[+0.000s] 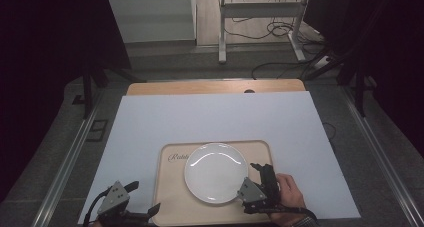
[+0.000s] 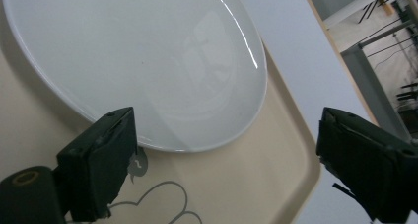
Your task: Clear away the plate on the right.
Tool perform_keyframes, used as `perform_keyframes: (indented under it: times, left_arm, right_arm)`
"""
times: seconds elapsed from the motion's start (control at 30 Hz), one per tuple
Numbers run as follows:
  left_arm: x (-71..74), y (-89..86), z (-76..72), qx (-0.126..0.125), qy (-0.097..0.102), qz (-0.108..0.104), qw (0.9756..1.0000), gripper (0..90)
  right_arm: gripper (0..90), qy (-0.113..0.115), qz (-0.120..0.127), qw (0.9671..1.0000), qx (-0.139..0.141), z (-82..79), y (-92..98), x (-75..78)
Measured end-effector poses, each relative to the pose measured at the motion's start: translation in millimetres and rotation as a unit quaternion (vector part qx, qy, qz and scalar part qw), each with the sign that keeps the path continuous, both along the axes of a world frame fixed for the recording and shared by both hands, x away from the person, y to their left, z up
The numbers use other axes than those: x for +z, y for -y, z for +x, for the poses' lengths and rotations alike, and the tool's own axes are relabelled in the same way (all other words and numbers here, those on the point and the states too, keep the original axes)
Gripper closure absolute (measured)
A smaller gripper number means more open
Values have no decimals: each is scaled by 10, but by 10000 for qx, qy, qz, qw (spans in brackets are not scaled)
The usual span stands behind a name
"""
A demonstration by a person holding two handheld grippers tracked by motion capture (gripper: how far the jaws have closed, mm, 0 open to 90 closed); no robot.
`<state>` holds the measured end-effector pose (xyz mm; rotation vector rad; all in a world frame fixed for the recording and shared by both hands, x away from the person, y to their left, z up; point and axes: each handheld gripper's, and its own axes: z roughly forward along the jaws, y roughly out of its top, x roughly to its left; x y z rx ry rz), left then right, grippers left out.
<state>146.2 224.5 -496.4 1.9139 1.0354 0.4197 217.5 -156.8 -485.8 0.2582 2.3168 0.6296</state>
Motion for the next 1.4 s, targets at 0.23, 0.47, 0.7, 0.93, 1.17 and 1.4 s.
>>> perform_keyframes:
  times: [0.23,0.47,0.7,0.93,1.17,1.4]
  left_arm:
    - [0,1,0,-2,-1,8,10000,27]
    - [0,1,0,-3,-3,8,10000,27]
    - [-1,2,2,-7,-6,11,10000,27]
    - [-1,2,1,-11,-6,14,10000,28]
    - [-1,2,2,-12,-8,11,10000,28]
    - [-1,2,1,-12,-6,12,10000,28]
  right_arm:
    - [34,-338,286,9989,-166,79,57,12]
    - [34,-549,477,9971,-234,112,101,39]
    - [17,-882,687,9928,-424,164,163,52]
    - [0,-943,1011,9887,-578,207,275,83]
    - [0,-1076,1333,9825,-733,263,386,98]
    - [0,-1209,1527,9775,-811,312,503,95]
